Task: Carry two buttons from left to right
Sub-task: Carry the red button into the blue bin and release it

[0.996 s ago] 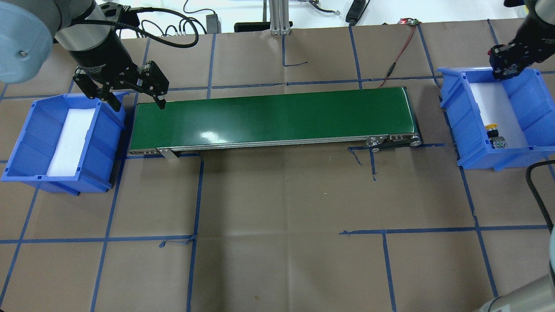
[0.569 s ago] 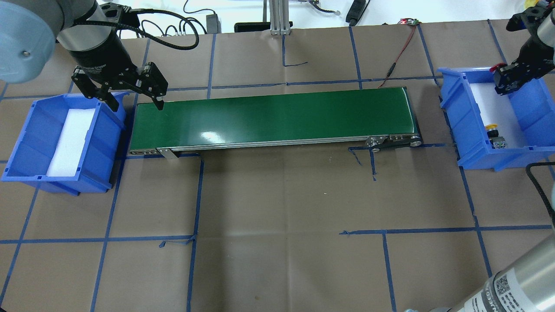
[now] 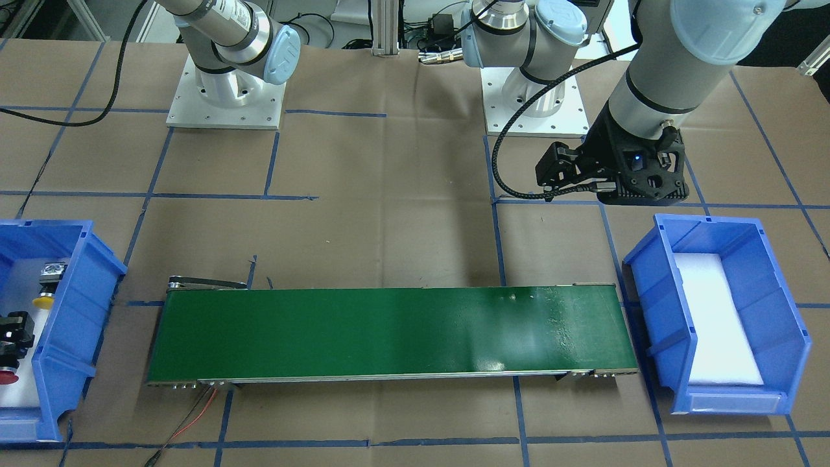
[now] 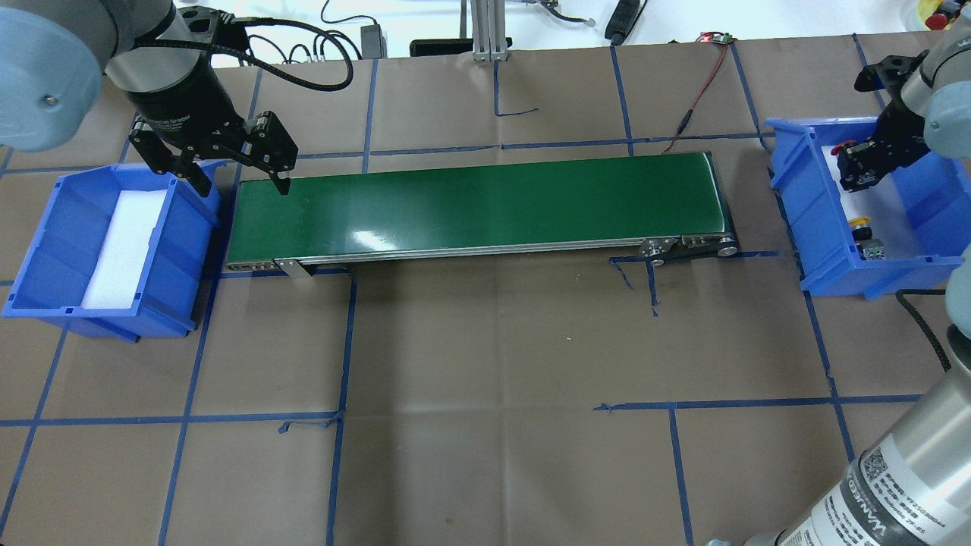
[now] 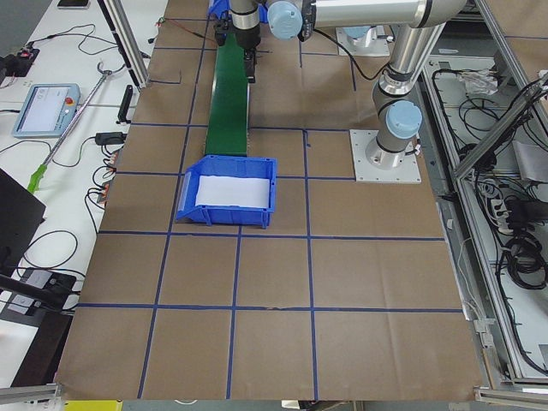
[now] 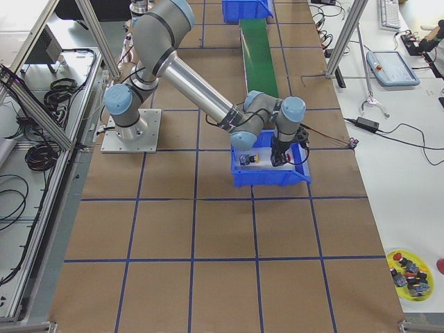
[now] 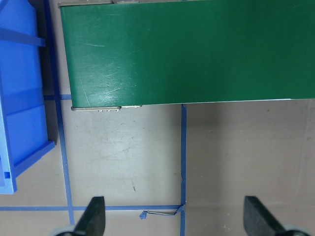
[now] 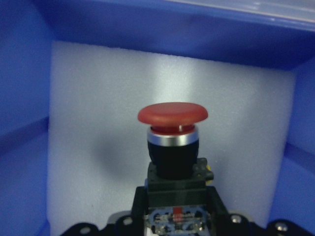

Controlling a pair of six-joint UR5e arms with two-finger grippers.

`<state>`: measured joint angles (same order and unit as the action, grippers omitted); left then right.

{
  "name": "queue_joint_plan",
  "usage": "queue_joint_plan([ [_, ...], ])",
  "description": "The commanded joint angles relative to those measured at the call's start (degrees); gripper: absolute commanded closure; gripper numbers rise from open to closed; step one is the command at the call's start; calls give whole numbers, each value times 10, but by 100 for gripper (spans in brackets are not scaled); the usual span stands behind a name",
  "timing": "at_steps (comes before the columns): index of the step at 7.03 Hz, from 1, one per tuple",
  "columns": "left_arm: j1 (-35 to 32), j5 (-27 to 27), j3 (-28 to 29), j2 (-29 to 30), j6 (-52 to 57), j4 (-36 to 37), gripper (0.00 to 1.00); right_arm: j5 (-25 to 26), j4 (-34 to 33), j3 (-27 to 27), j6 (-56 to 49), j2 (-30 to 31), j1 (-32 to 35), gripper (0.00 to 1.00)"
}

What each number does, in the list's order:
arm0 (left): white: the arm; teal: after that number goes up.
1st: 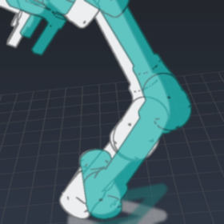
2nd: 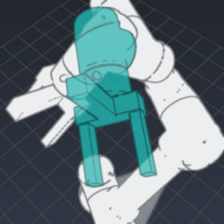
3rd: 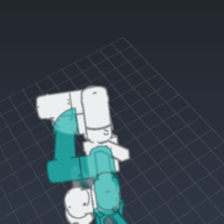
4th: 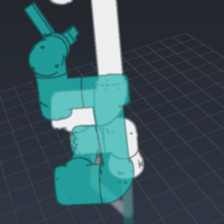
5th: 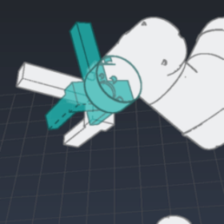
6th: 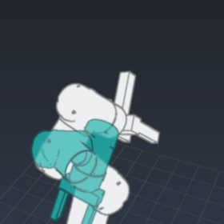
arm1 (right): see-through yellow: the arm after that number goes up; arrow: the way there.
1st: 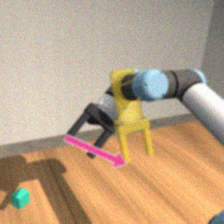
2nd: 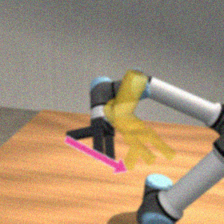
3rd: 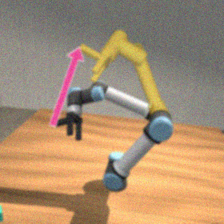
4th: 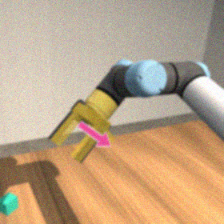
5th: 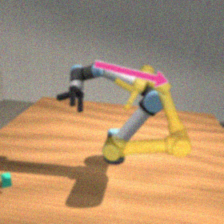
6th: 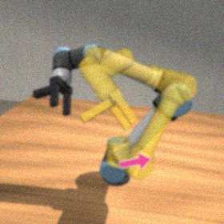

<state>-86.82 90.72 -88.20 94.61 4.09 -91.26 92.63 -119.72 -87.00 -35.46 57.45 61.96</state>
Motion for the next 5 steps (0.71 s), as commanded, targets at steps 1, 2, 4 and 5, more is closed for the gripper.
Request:
queue_joint_plan([
  [1, -18, 3, -3, -12, -5, 1, 0, 0, -1, -2, 2, -4, 0, 49],
  [2, -25, 2, 0, -8, -18, 5, 0, -1, 2, -1, 5, -2, 0, 9],
  [4, -25, 3, -10, -18, -17, 12, 0, 0, 5, 5, 4, 3, 0, 6],
  [5, -25, 3, -13, -19, -19, 16, 0, 0, 7, 8, 5, 8, 0, 6],
])
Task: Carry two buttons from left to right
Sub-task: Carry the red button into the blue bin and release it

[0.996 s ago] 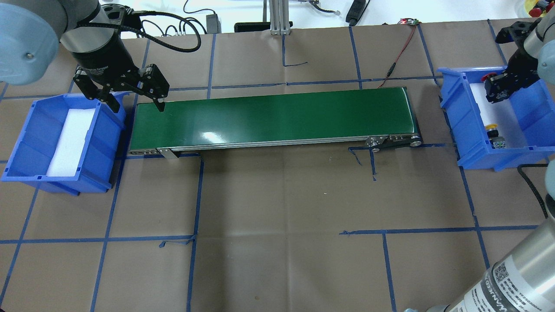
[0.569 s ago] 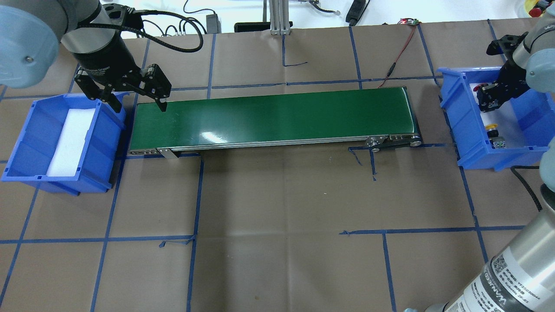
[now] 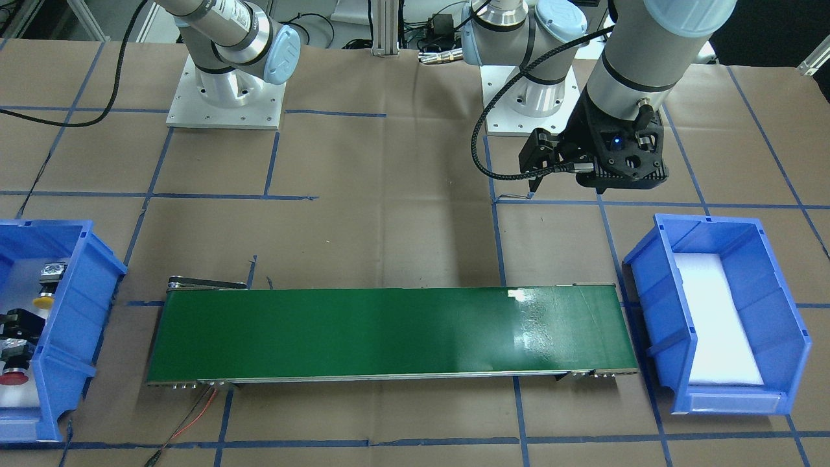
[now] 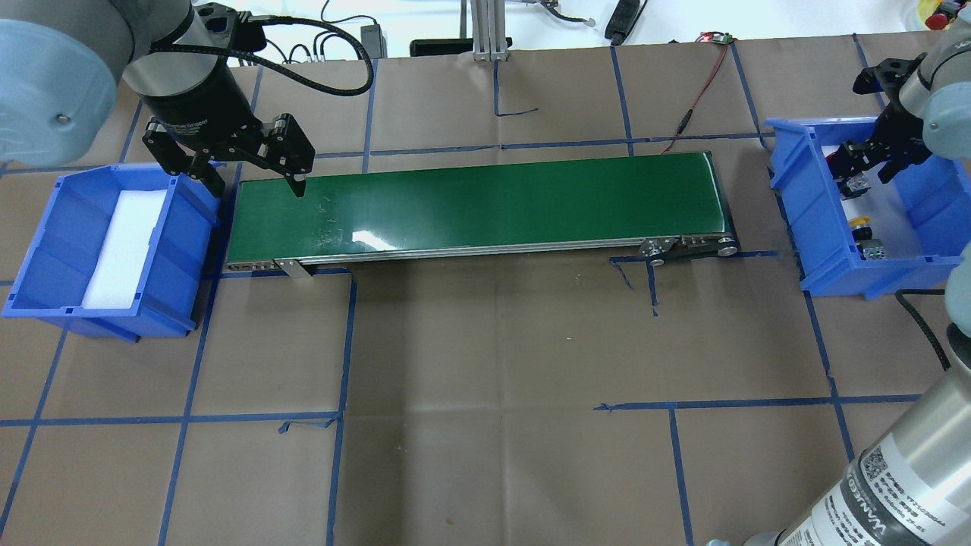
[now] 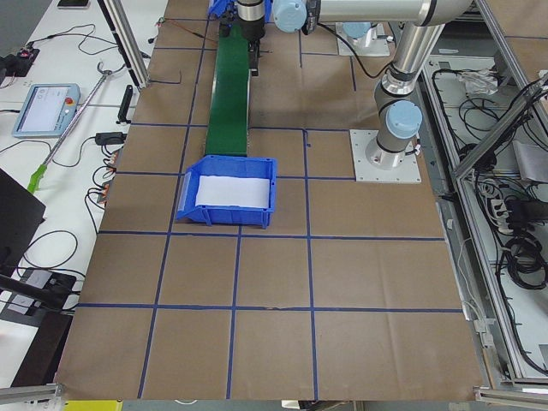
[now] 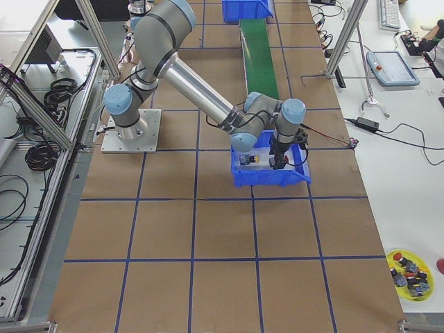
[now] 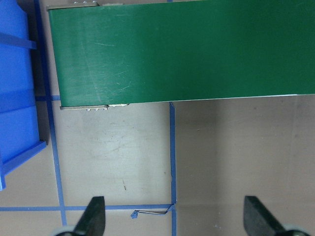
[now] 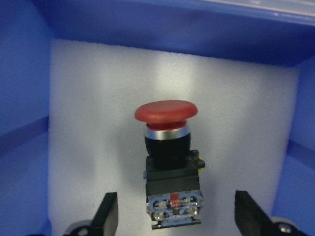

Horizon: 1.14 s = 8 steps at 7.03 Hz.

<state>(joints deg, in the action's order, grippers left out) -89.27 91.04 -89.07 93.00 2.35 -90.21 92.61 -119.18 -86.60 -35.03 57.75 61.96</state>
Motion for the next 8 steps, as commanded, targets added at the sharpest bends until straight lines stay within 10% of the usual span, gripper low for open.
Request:
queue_joint_plan([
  [1, 0, 0, -4, -3, -2, 6, 0, 1, 4, 11, 1, 27, 0, 6],
  [4, 3, 0, -4, -3, -7, 6, 0, 1, 25, 44, 83, 125, 38, 0],
  [8, 3, -1, -2, -2, -38, 6, 0, -45, 255, 35, 326, 277, 193, 0],
])
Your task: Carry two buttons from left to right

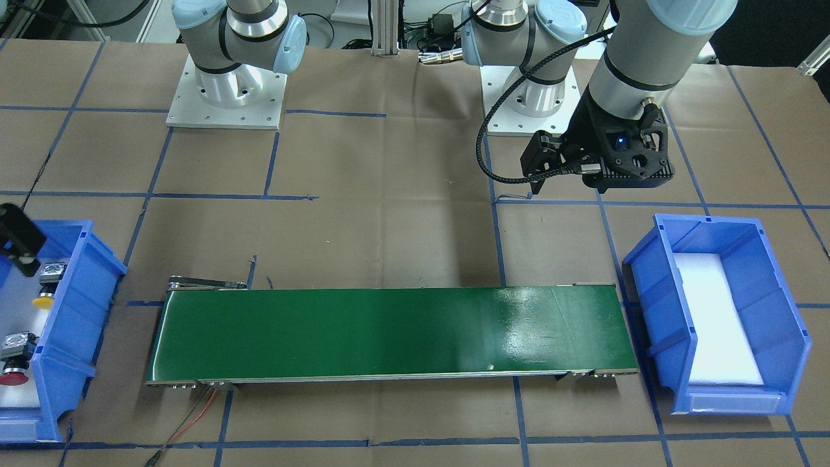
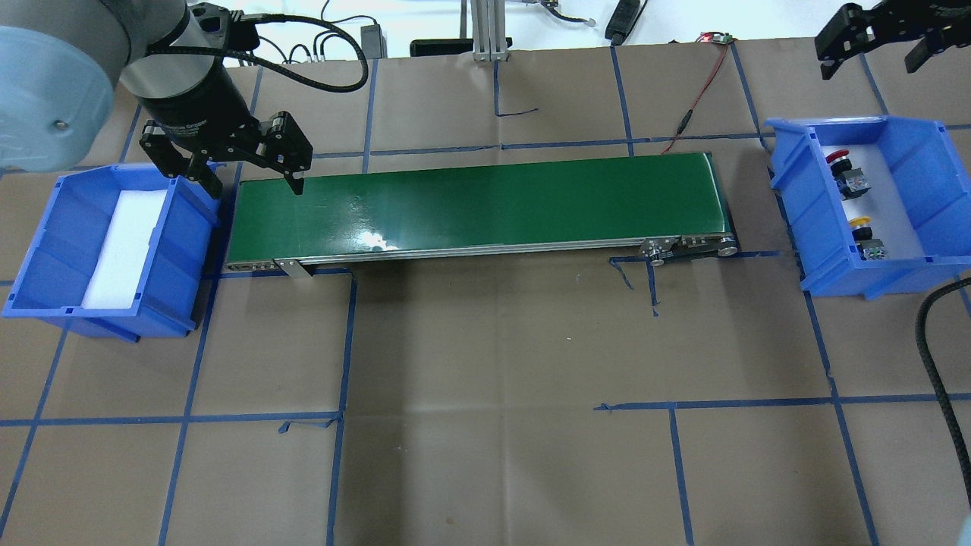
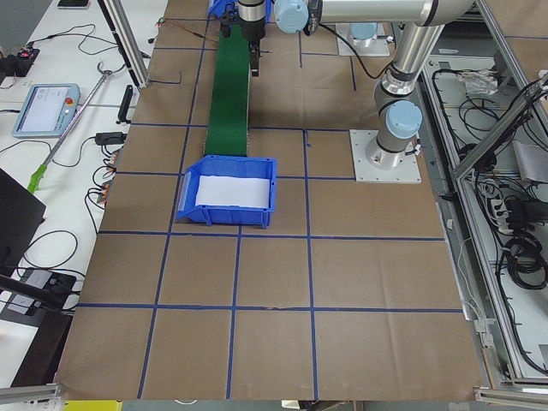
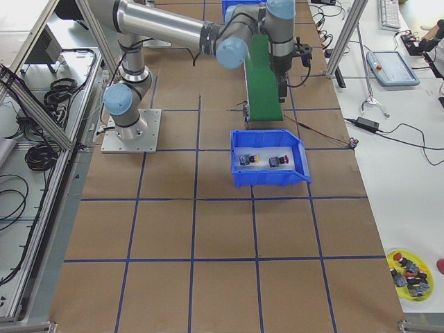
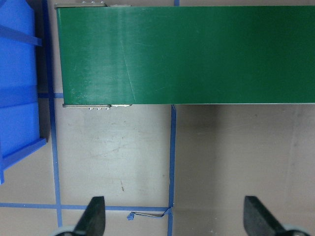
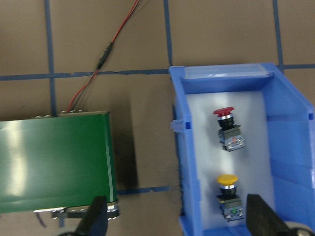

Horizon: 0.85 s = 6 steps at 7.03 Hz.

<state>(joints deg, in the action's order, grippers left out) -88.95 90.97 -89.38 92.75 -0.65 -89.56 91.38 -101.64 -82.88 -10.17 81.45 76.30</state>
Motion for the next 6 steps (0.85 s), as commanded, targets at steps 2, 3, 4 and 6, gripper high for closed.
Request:
queue_joint_plan([
  [2, 0, -1, 2, 1, -8, 0, 0, -81, 92, -27, 89, 82, 77, 0],
  [3, 0, -1, 1, 1, -7, 0, 0, -84, 92, -65, 89, 90, 78, 0],
  [4, 0, -2, 3, 1, -7, 0, 0, -83, 80, -94, 92, 100, 86, 0],
  [6, 0, -3, 3, 1, -5, 0, 0, -66, 79, -99, 117, 110, 111, 0],
])
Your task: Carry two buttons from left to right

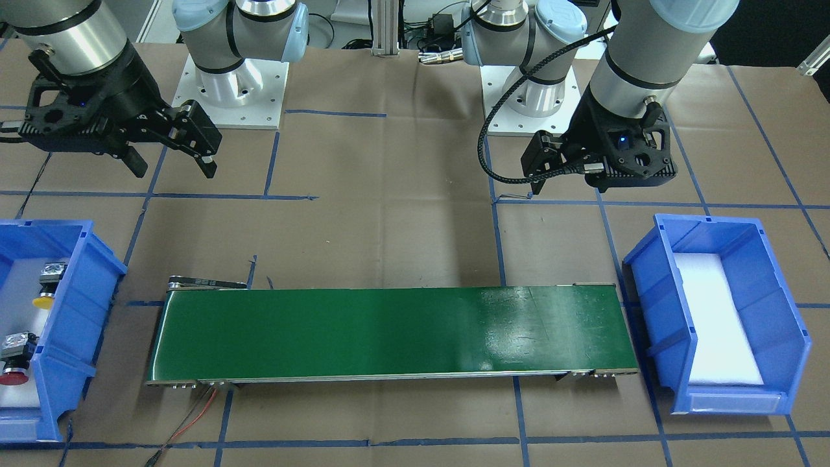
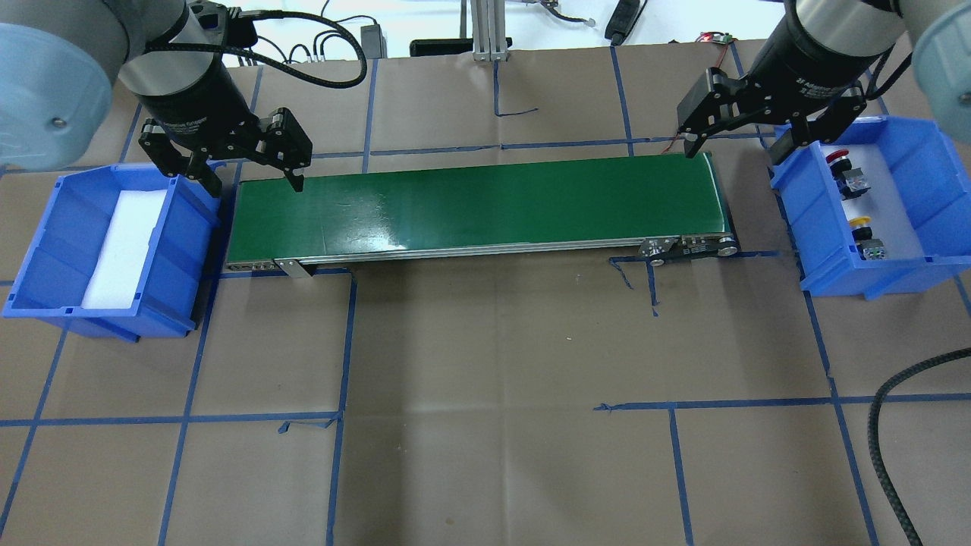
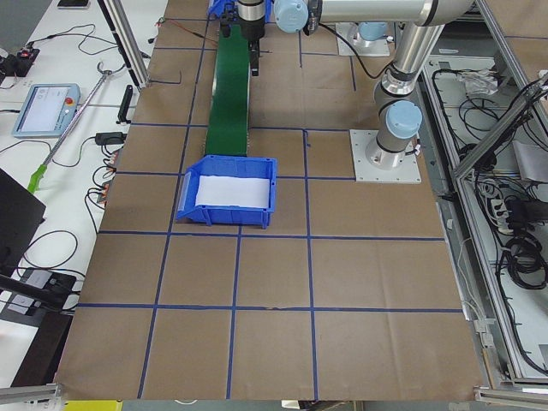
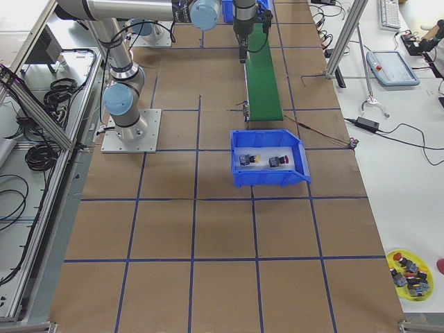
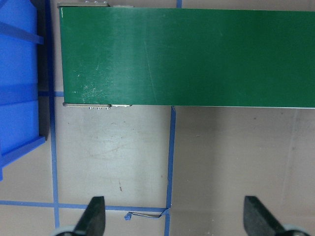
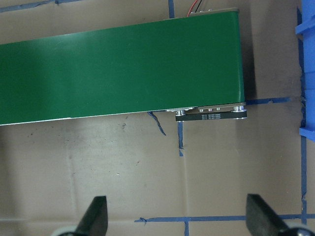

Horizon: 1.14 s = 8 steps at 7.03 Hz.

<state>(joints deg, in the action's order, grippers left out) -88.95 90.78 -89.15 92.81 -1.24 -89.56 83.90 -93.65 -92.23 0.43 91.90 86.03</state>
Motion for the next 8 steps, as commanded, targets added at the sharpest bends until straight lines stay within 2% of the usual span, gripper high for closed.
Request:
queue_joint_plan([
  [1, 0, -1, 0, 0, 3, 0, 0, 31, -1, -4, 11, 5, 32, 0],
  [2, 0, -1, 0, 0, 4, 0, 0, 59, -2, -8, 11, 6, 46, 0],
  [8, 0, 0, 0, 0, 6, 0, 0, 58, -10, -1, 4, 0, 50, 0],
])
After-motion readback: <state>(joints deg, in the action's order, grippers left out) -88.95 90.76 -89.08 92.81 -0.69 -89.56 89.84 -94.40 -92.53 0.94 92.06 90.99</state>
